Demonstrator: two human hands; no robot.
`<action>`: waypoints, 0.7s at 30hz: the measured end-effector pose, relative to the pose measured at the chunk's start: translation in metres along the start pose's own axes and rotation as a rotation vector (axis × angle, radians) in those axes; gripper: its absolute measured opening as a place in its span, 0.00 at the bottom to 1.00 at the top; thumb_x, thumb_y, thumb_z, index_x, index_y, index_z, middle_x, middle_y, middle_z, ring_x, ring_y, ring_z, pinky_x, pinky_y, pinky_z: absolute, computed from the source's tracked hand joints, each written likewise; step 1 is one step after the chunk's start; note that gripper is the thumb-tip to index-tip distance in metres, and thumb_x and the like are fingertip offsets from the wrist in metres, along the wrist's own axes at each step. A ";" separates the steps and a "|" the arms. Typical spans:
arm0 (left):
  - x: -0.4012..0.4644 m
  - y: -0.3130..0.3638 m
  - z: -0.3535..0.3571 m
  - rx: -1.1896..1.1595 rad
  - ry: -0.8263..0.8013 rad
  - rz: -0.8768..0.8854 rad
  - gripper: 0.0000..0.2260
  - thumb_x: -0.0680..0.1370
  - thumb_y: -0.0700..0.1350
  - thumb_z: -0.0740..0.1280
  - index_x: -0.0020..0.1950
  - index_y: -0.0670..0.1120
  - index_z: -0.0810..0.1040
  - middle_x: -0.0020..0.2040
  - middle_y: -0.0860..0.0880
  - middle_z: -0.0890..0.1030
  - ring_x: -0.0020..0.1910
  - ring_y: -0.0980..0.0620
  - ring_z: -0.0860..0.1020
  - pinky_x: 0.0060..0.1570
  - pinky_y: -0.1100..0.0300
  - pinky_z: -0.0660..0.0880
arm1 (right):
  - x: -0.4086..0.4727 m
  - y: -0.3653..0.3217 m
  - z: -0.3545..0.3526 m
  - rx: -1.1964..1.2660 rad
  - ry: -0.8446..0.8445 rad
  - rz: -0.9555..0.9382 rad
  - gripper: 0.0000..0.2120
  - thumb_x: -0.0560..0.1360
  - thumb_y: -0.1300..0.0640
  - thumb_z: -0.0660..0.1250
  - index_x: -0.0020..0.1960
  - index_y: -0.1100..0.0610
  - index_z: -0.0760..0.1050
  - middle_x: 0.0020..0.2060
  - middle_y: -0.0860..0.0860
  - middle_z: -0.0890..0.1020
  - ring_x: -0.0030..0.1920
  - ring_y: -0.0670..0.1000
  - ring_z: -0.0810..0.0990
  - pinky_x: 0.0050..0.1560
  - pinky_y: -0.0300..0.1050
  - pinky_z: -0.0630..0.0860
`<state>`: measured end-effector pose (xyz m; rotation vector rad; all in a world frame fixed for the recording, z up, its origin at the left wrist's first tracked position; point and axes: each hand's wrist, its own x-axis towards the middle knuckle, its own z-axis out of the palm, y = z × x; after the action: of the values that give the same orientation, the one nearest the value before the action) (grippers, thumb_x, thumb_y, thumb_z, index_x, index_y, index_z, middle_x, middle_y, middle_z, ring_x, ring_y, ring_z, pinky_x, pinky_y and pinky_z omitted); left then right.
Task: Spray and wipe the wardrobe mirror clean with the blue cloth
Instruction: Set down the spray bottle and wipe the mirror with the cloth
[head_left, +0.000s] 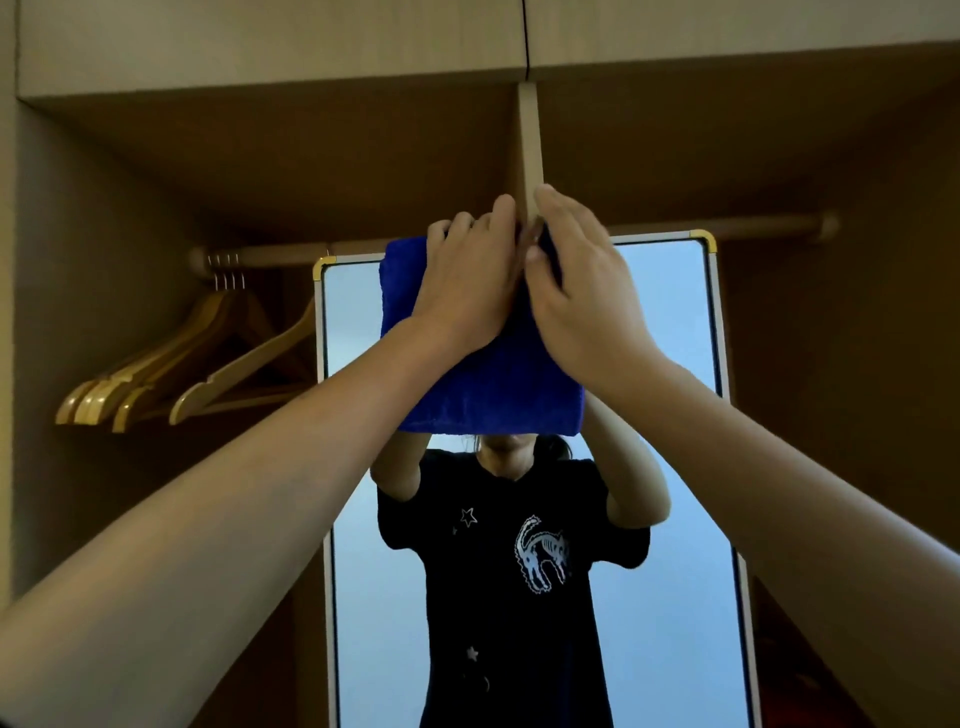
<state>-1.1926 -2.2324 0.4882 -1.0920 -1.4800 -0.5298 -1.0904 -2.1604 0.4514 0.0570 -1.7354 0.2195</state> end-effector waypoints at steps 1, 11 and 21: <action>0.001 -0.004 -0.003 -0.085 -0.032 0.011 0.08 0.83 0.47 0.55 0.57 0.45 0.70 0.46 0.50 0.75 0.48 0.49 0.75 0.58 0.51 0.66 | 0.003 0.001 0.006 -0.028 -0.021 -0.005 0.23 0.83 0.57 0.54 0.78 0.57 0.58 0.76 0.50 0.63 0.76 0.47 0.58 0.72 0.35 0.54; -0.015 -0.037 -0.020 0.233 -0.121 0.009 0.21 0.84 0.54 0.47 0.65 0.44 0.72 0.60 0.45 0.77 0.57 0.45 0.75 0.61 0.48 0.66 | -0.002 0.022 0.036 -0.609 -0.012 -0.129 0.27 0.84 0.46 0.46 0.77 0.59 0.59 0.75 0.54 0.65 0.77 0.53 0.58 0.77 0.55 0.44; -0.017 -0.008 0.005 0.291 0.059 -0.047 0.20 0.84 0.52 0.48 0.60 0.42 0.74 0.57 0.42 0.78 0.54 0.44 0.76 0.56 0.48 0.69 | -0.003 0.043 0.018 -0.691 0.014 -0.173 0.25 0.84 0.48 0.47 0.76 0.60 0.62 0.73 0.55 0.69 0.76 0.54 0.61 0.76 0.58 0.45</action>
<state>-1.2034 -2.2376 0.4732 -0.8094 -1.4806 -0.3612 -1.1140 -2.1216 0.4409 -0.2982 -1.6985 -0.5085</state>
